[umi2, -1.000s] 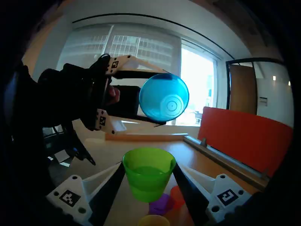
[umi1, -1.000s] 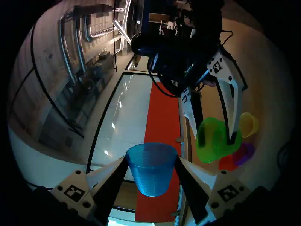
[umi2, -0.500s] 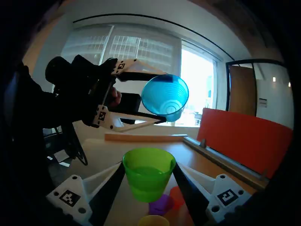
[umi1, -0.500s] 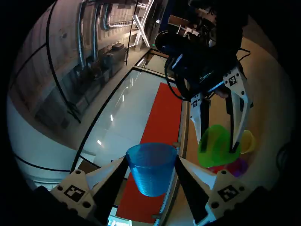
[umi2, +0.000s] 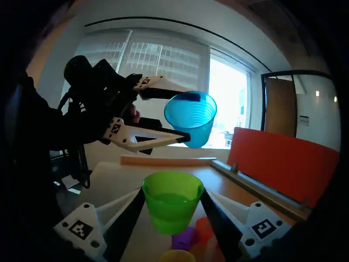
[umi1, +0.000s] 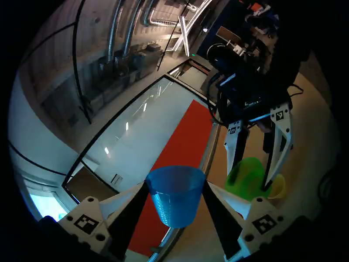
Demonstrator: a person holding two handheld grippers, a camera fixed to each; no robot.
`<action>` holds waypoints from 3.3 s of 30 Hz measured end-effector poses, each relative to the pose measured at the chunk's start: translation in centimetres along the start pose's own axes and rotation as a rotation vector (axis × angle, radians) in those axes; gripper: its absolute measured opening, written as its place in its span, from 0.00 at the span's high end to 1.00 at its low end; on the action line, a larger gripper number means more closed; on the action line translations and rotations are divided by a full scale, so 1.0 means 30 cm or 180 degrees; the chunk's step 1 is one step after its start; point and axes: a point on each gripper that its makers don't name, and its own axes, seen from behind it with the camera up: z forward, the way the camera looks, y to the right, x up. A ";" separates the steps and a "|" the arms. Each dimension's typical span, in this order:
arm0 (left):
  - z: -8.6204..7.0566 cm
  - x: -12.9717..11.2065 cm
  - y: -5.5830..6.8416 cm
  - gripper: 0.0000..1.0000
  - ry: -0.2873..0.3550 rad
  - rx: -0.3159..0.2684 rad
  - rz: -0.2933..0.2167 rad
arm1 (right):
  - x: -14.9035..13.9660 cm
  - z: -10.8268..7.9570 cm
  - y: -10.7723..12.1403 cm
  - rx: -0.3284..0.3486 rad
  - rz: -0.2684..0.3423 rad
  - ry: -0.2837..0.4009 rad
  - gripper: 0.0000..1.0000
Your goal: Pour water
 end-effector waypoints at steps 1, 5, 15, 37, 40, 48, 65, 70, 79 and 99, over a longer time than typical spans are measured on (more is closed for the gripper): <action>-0.001 0.000 -0.002 0.14 0.0001 -0.0001 -0.0071 | 0.001 -0.001 0.000 -0.0002 -0.0002 0.0002 0.10; -0.004 0.001 -0.011 0.14 0.0009 -0.0009 -0.0384 | 0.005 -0.004 0.001 -0.0010 -0.0005 0.0009 0.10; -0.002 -0.009 -0.010 0.14 0.0004 -0.0086 -0.0992 | 0.008 -0.015 0.006 -0.0031 -0.0008 0.0026 0.10; -0.016 -0.090 -0.054 0.15 0.0000 -0.0020 -0.2570 | 0.025 -0.024 0.004 -0.0074 -0.0018 0.0041 0.10; -0.016 -0.108 -0.054 0.14 -0.0017 -0.0010 -0.2679 | 0.025 -0.026 0.005 -0.0084 -0.0019 0.0039 0.10; -0.023 -0.142 -0.052 0.14 -0.0060 0.0016 -0.2775 | 0.031 -0.030 0.004 -0.0102 -0.0032 0.0034 0.10; -0.043 -0.233 -0.040 0.14 -0.0236 0.0116 -0.2789 | 0.018 -0.060 0.042 -0.0240 0.0022 -0.0026 0.10; -0.040 -0.248 -0.017 0.14 -0.0263 0.0088 -0.2803 | 0.008 -0.082 0.066 -0.0322 0.0039 -0.0061 0.10; -0.036 -0.273 0.025 0.14 -0.0282 0.0042 -0.2828 | -0.013 -0.146 0.112 -0.0500 0.0079 -0.0124 0.10; -0.041 -0.264 0.108 0.15 -0.0217 -0.0139 -0.2837 | -0.059 -0.260 0.160 -0.0731 0.0135 -0.0199 0.09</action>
